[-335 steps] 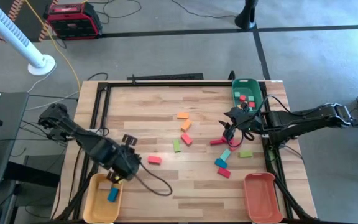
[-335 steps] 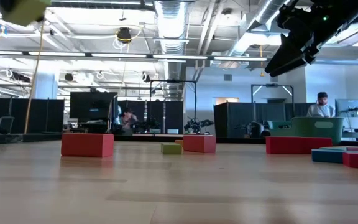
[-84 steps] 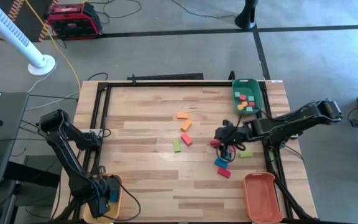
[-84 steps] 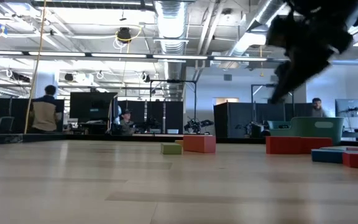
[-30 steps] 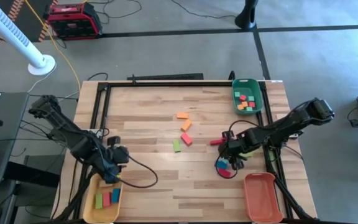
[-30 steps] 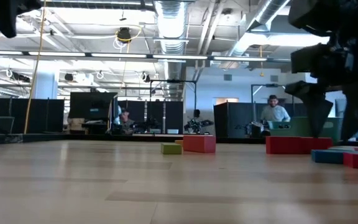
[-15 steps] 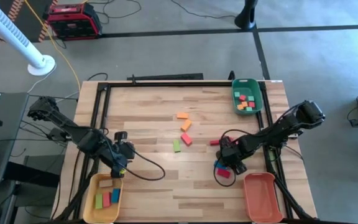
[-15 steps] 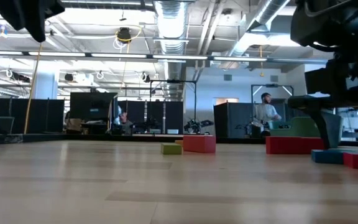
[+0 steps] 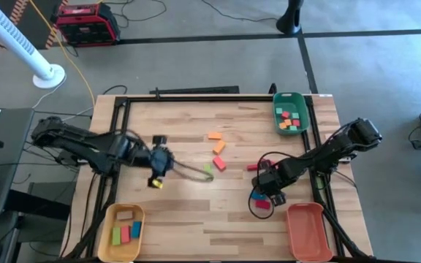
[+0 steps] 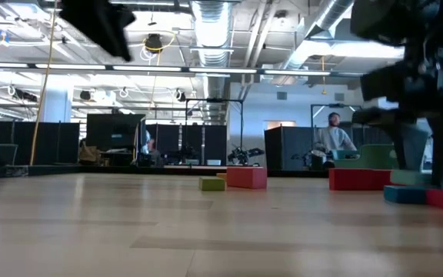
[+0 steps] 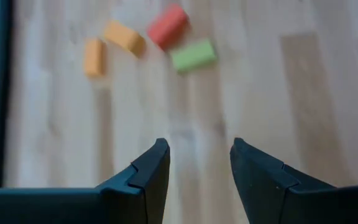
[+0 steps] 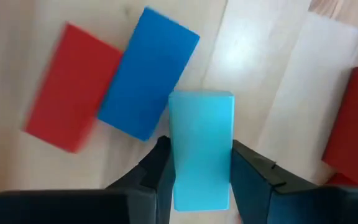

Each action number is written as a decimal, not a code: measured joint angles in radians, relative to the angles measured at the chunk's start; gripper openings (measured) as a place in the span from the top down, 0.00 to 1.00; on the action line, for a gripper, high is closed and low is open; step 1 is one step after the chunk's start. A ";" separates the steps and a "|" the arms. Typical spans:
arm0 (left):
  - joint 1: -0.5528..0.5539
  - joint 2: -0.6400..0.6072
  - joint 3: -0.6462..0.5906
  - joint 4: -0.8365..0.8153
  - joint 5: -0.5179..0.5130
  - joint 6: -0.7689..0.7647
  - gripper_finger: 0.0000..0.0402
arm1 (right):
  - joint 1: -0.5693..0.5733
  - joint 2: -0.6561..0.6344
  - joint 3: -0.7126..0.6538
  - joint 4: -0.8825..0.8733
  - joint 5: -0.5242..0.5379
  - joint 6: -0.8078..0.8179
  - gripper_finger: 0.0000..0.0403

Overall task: Sort blocks by size
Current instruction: Put the light blue thin rectangle block into the orange bin

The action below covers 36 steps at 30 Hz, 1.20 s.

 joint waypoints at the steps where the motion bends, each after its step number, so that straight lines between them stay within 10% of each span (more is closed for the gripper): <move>1: 0.032 0.005 0.000 0.035 0.001 0.046 0.60 | 0.007 0.000 0.020 -0.021 -0.005 0.020 0.63; 13: 0.354 0.199 0.000 0.311 0.284 0.385 0.60 | 0.208 -0.002 0.314 -0.283 -0.012 0.282 0.63; 36: 0.375 0.812 0.388 0.382 0.464 0.728 0.53 | 0.664 -0.004 0.389 -0.503 -0.022 1.280 0.63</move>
